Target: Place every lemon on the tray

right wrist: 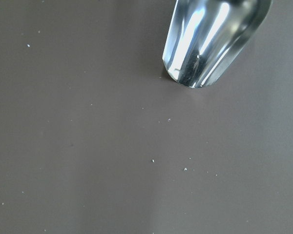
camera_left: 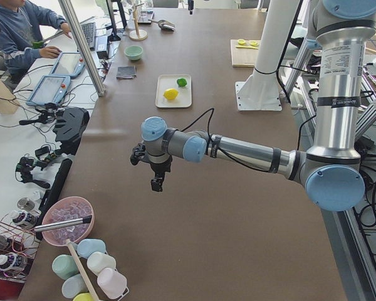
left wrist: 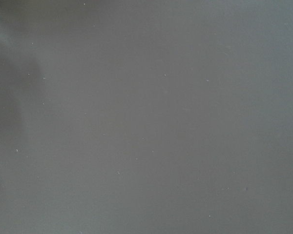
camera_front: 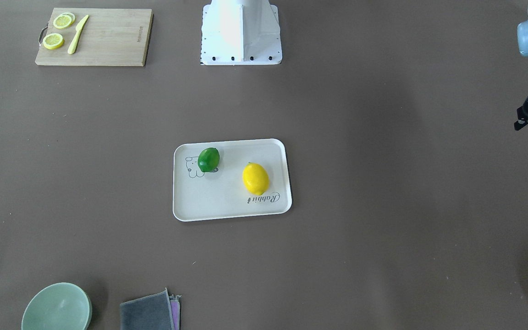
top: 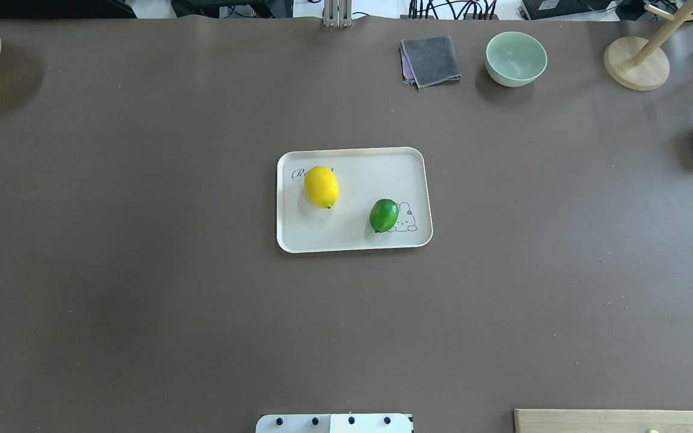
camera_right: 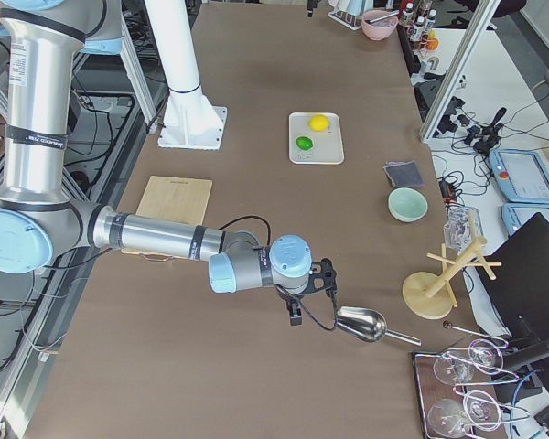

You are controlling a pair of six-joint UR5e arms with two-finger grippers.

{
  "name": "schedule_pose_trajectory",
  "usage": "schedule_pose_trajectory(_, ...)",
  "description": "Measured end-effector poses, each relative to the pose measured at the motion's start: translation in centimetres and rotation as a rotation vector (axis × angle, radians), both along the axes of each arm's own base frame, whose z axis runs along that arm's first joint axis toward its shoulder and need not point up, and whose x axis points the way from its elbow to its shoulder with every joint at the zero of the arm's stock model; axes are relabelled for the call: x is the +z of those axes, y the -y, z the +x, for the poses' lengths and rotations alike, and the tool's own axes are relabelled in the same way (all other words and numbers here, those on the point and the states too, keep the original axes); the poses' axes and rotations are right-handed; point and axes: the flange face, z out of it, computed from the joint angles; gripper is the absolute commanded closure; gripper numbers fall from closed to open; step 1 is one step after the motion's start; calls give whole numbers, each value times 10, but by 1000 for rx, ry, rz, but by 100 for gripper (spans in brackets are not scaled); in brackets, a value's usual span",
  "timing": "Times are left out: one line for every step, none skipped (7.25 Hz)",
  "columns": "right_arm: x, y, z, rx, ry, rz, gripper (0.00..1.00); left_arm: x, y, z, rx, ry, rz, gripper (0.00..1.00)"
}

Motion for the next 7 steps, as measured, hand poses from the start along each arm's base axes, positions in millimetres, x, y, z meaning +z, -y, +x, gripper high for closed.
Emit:
schedule_pose_trajectory(-1,1,0,0,-1,5,0,-2,0,0,1,-1,3,2)
schedule_pose_trajectory(-2,2,0,0,-4,8,0,-5,0,0,2,-3,11,2)
schedule_pose_trajectory(-3,4,0,1,-7,10,0,-9,0,1,2,-4,19,2)
schedule_pose_trajectory(-3,4,1,2,-16,12,0,-10,2,1,2,-2,21,2)
schedule_pose_trajectory(-2,4,1,2,-30,15,0,-11,2,0,0,0,23,2)
schedule_pose_trajectory(-2,3,1,2,-36,15,0,-11,1,0,-1,1,24,2)
schedule_pose_trajectory(-1,3,1,1,-38,16,0,-12,1,0,-1,2,25,2)
